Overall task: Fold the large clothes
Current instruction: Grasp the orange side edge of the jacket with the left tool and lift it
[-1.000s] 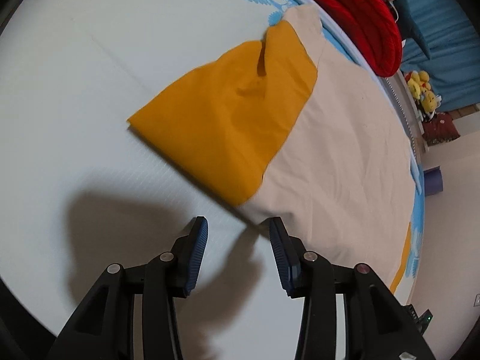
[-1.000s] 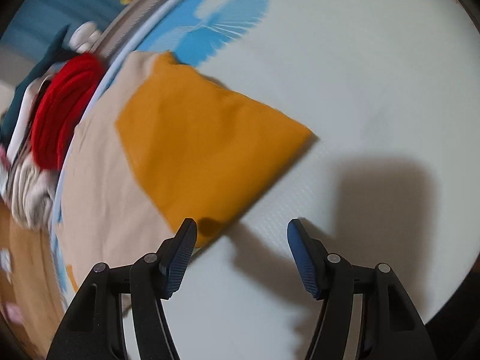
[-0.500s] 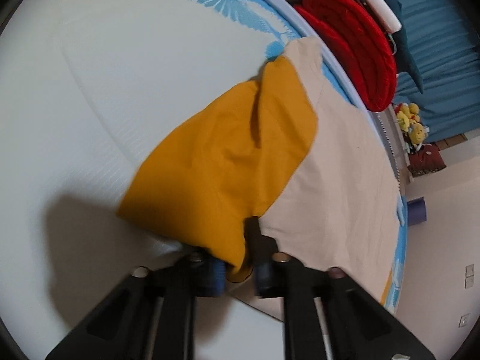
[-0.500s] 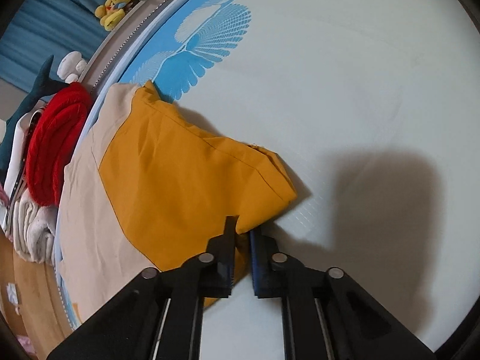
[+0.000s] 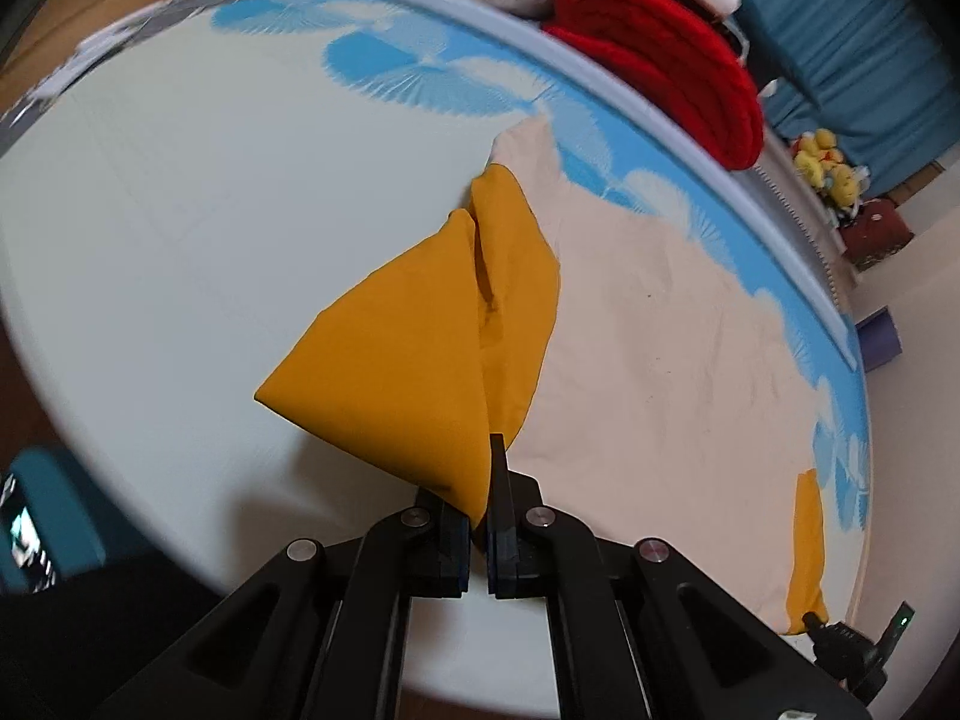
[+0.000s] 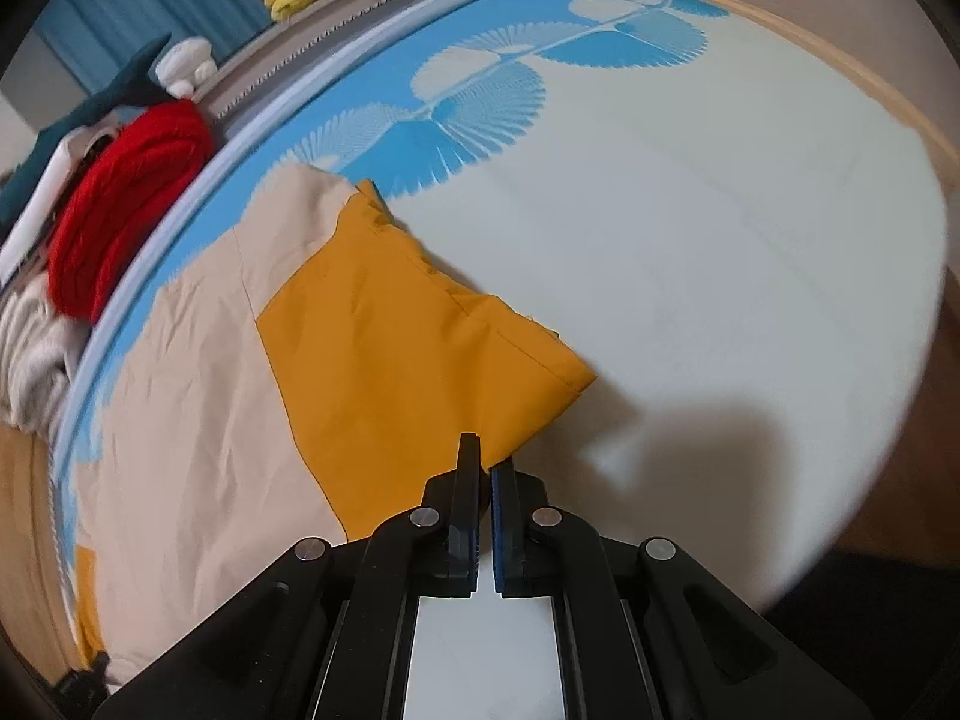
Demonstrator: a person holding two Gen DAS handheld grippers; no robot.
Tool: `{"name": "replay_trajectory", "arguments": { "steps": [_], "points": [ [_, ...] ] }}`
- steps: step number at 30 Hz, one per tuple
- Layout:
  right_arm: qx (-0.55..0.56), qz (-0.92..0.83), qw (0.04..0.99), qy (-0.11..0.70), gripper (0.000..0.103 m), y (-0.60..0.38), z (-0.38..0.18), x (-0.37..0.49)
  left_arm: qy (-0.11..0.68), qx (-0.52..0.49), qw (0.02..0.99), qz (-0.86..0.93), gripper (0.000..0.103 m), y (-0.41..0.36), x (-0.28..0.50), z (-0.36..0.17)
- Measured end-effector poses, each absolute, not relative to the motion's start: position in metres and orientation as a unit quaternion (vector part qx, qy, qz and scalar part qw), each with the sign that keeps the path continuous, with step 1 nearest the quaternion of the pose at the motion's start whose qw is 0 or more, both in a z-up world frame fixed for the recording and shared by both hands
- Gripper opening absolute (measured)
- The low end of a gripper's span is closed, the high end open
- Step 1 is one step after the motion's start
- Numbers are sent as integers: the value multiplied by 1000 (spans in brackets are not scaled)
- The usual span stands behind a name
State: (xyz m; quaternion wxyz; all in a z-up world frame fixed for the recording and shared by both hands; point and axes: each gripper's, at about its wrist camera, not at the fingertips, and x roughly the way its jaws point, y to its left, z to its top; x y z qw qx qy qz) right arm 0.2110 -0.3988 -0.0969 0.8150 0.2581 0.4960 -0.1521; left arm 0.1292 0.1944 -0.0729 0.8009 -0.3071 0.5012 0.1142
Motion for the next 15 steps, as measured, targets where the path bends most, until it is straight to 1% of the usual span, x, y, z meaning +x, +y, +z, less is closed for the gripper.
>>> {"name": "replay_trajectory", "arguments": {
  "steps": [4,5,6,7,8,9,10,11,15],
  "points": [
    [221,-158,799,537,3,-391,-112,174,533,-305,780,119,4,193,114,-102],
    [219,-162,794,543,5,-392,-117,171,535,-313,775,123,5,195,114,-107],
    [216,-166,794,543,10,-393,-119,170,536,-316,773,124,7,197,116,-111],
    [205,-174,798,540,15,-394,-119,169,541,-318,769,124,9,198,118,-116],
    [184,-190,804,533,17,-394,-116,168,547,-324,762,122,18,201,119,-123],
    [168,-200,810,525,21,-393,-113,166,552,-337,753,120,29,204,120,-131],
    [154,-206,814,521,25,-392,-110,165,553,-356,744,119,32,208,119,-137],
    [137,-214,819,515,26,-389,-107,164,552,-373,736,120,34,211,117,-144],
    [67,-245,851,460,27,-375,-80,161,545,-414,720,116,35,219,116,-157]
  ]
}}
